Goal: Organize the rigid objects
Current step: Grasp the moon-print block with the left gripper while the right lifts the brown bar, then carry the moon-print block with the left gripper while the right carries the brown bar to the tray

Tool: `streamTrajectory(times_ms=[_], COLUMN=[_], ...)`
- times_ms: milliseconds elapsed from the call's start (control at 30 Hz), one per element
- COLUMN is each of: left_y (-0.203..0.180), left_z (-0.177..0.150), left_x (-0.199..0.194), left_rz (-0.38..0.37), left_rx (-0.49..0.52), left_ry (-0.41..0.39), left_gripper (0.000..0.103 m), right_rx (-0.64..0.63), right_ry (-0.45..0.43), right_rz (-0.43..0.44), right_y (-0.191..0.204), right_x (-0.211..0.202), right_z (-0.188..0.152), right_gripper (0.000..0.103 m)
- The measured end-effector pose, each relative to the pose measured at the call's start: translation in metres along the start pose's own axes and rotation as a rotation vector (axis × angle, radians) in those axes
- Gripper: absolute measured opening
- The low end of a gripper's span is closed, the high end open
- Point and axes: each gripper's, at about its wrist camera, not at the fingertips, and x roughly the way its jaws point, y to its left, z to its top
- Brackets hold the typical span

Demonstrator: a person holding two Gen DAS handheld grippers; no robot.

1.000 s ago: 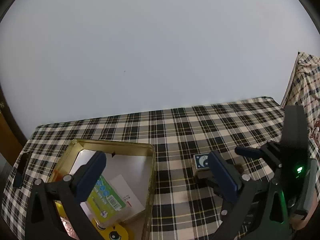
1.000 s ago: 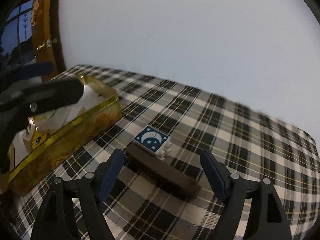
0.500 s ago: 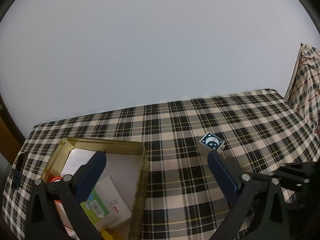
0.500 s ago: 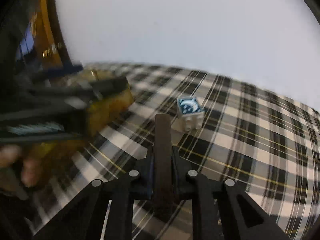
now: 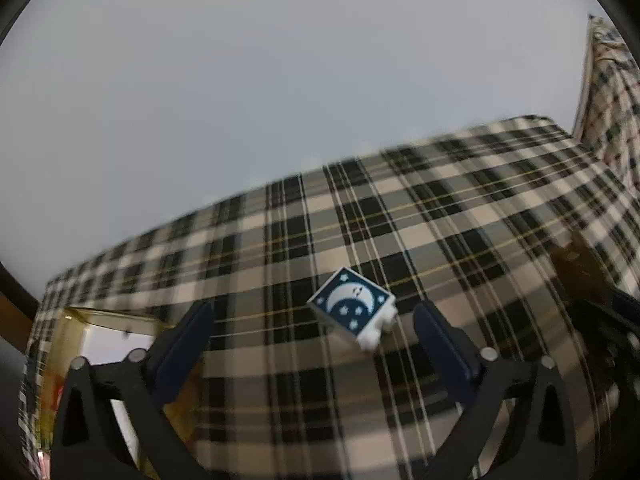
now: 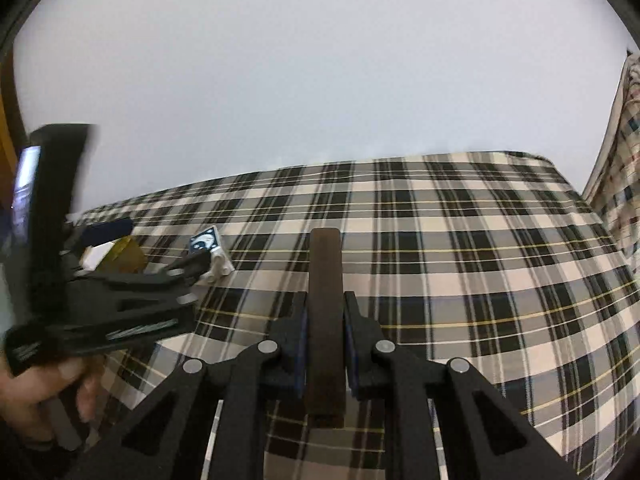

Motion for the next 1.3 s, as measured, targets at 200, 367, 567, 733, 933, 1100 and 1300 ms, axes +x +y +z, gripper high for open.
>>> streamTrajectory(times_ms=[200, 367, 567, 733, 933, 1100, 1300], left_y=[-0.011, -0.009, -0.007, -0.002, 0.005, 0.012, 0.016], left_z=[0.003, 0.000, -0.014, -0.034, -0.051, -0.064, -0.077], left_x=[0.023, 0.027, 0.015, -0.003, -0.025, -0.046, -0.067], left_rz=[-0.022, -0.076, -0.097, -0.114, -0.126, -0.126, -0.122], left_rx=[-0.005, -0.034, -0.031, -0.034, -0.045, -0.051, -0.046], left_ry=[0.042, 0.050, 0.044, 0.030, -0.017, -0.078, -0.141], left_gripper=[0.082, 0.050, 0.049, 0.049, 0.049, 0.049, 0.049], right_rx=[-0.033, -0.034, -0.043, -0.055, -0.069, -0.057, -0.045], right_ry=[0.003, -0.010, -0.041, -0.036, -0.047, -0.081, -0.119], right_rz=[-0.017, -0.012, -0.006, -0.012, -0.019, -0.028, -0.051], right_y=[0.012, 0.016, 0.029, 0.038, 0.047, 0.050, 0.045], right_x=[-0.002, -0.006, -0.012, -0.012, -0.012, -0.023, -0.028], right_z=[-0.003, -0.005, -0.005, -0.009, -0.012, -0.016, -0.018], right_gripper=[0.017, 0.017, 0.017, 0.017, 0.017, 0.017, 0.017])
